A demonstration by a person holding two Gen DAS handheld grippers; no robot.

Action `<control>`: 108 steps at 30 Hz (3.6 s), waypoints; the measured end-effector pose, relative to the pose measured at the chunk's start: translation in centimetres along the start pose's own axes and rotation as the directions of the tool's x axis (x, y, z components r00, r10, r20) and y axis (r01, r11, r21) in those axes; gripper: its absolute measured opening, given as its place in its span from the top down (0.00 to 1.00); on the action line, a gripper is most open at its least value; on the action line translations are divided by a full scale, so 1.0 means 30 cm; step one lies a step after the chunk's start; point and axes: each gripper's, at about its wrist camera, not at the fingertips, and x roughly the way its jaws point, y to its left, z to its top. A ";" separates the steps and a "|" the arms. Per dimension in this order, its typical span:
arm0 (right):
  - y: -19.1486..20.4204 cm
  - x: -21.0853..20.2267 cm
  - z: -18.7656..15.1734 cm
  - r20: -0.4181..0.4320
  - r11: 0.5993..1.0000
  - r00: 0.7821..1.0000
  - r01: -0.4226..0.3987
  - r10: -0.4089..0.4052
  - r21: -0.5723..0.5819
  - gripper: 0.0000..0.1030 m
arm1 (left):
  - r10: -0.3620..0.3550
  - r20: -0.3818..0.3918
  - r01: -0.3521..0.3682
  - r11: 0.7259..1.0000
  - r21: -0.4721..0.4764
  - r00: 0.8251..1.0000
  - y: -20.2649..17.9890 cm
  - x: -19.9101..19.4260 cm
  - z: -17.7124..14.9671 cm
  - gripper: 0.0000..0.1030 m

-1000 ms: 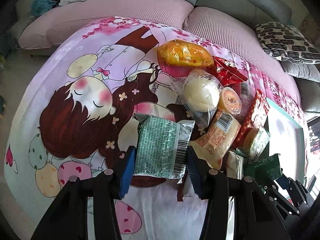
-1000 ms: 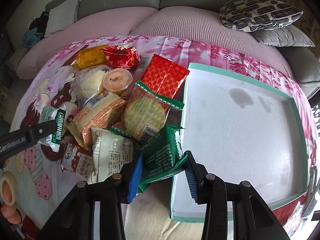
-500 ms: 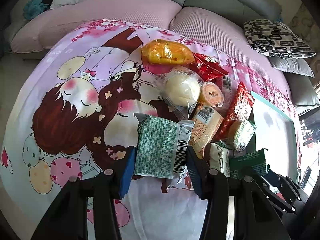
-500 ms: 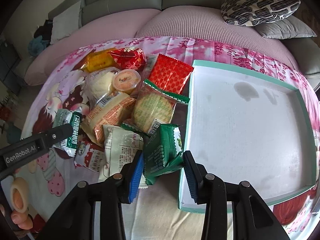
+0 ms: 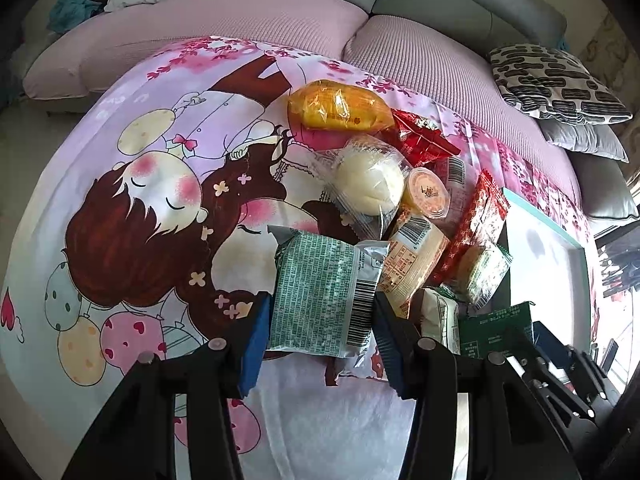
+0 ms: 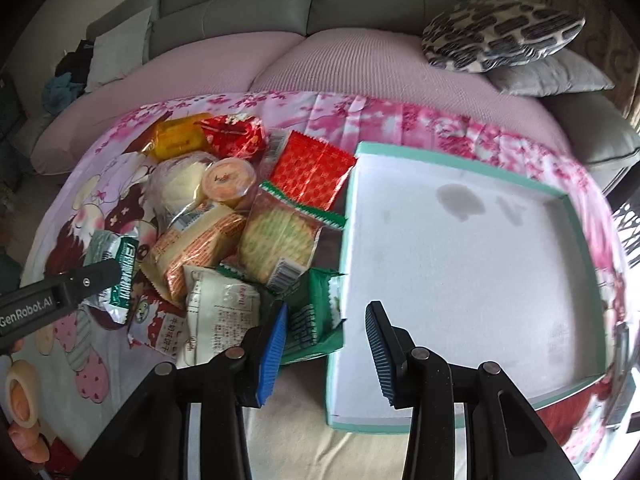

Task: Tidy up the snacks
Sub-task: 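Lift and carry both green packets over the teal-rimmed tray with both grippers, then lower both green packets into the tray and open both grippers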

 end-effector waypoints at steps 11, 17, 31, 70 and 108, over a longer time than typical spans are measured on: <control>0.089 0.000 -0.019 0.001 0.991 0.993 -0.114 0.114 -0.068 0.58 | -0.007 -0.001 0.007 1.000 -0.007 1.000 0.006 -0.003 0.000 0.50; 0.106 0.068 -0.025 -0.048 0.995 0.996 -0.073 0.070 -0.070 0.59 | -0.006 -0.008 0.006 1.000 -0.005 1.000 0.003 0.003 0.002 0.50; 0.058 -0.001 -0.024 0.012 0.996 0.996 -0.083 0.083 0.013 0.74 | -0.010 -0.006 0.010 1.000 0.001 1.000 0.000 0.002 0.003 0.50; -0.738 -0.018 0.098 0.012 0.806 0.917 0.345 -0.400 0.482 0.74 | -0.083 -0.106 0.121 0.896 0.428 0.991 -0.834 0.256 0.118 0.50; -0.657 -0.022 0.129 0.021 0.867 0.974 0.192 -0.227 0.459 0.42 | -0.051 -0.094 0.081 0.929 0.361 0.994 -0.731 0.192 0.146 0.34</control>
